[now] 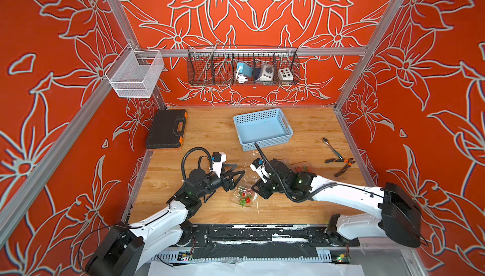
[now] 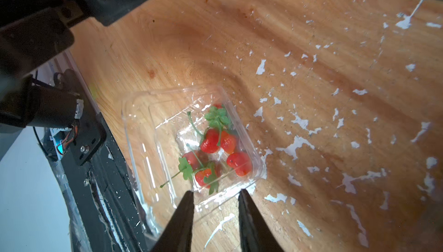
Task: Pack strawberries into containers
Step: Close the packing box at the center of the board.
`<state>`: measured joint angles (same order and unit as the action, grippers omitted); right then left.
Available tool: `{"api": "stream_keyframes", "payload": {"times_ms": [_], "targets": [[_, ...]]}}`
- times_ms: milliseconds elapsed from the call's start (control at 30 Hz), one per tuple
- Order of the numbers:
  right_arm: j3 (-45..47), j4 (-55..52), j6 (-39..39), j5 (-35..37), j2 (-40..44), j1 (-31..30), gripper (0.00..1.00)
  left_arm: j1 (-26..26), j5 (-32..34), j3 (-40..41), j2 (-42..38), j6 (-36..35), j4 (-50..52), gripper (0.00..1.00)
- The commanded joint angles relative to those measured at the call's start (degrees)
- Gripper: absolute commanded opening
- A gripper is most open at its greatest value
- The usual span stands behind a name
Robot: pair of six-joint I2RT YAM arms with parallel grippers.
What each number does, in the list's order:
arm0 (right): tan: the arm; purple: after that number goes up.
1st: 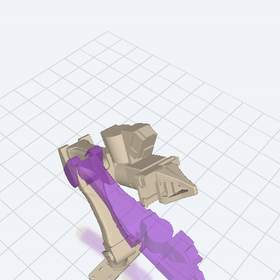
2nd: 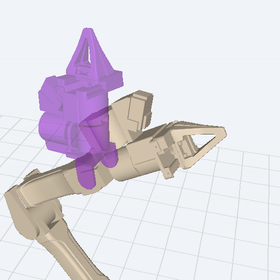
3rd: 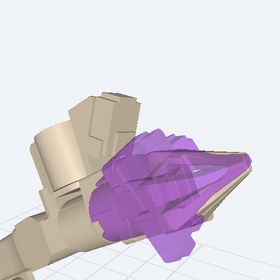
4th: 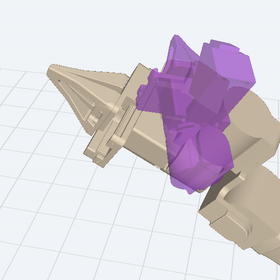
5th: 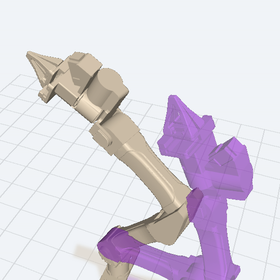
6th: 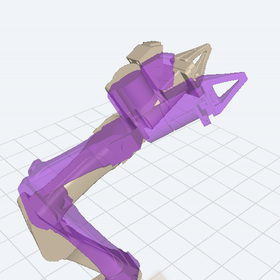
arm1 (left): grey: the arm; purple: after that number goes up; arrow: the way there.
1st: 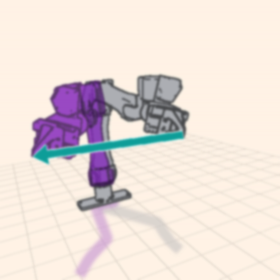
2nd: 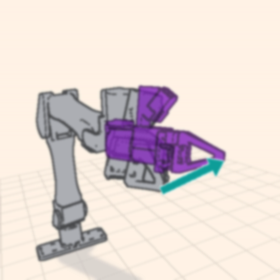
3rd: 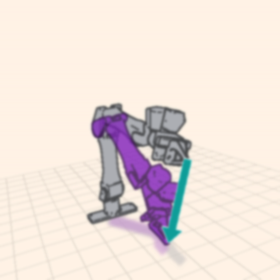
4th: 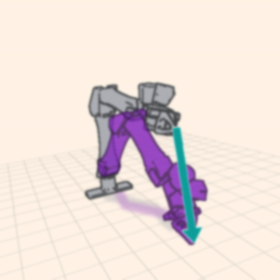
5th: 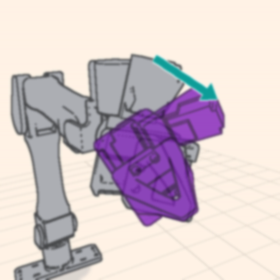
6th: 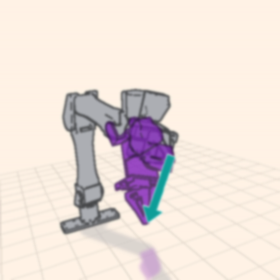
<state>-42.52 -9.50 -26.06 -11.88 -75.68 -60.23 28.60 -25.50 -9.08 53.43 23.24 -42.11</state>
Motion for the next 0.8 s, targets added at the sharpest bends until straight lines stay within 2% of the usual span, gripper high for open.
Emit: {"api": "stream_keyframes", "payload": {"times_ms": [0,167,367,767], "targets": [[1.4,1.9,-2.2,2.2,-0.1,-1.9,0.33,0.6,4.4,1.7,-0.1,0.2,5.0,0.68],[1.7,2.1,-2.9,3.7,-0.9,-4.7,0.34,1.9,7.0,3.6,-2.0,0.8,8.8,0.67],[2.1,2.8,-3.7,4.2,-2.5,-6.4,0.33,5.9,10.3,4.1,-1.2,1.1,12.0,0.67],[2.8,2.3,-5.0,6.7,-1.9,-6.8,0.34,14.5,15.1,7.2,1.9,4.4,11.1,0.67]]}}
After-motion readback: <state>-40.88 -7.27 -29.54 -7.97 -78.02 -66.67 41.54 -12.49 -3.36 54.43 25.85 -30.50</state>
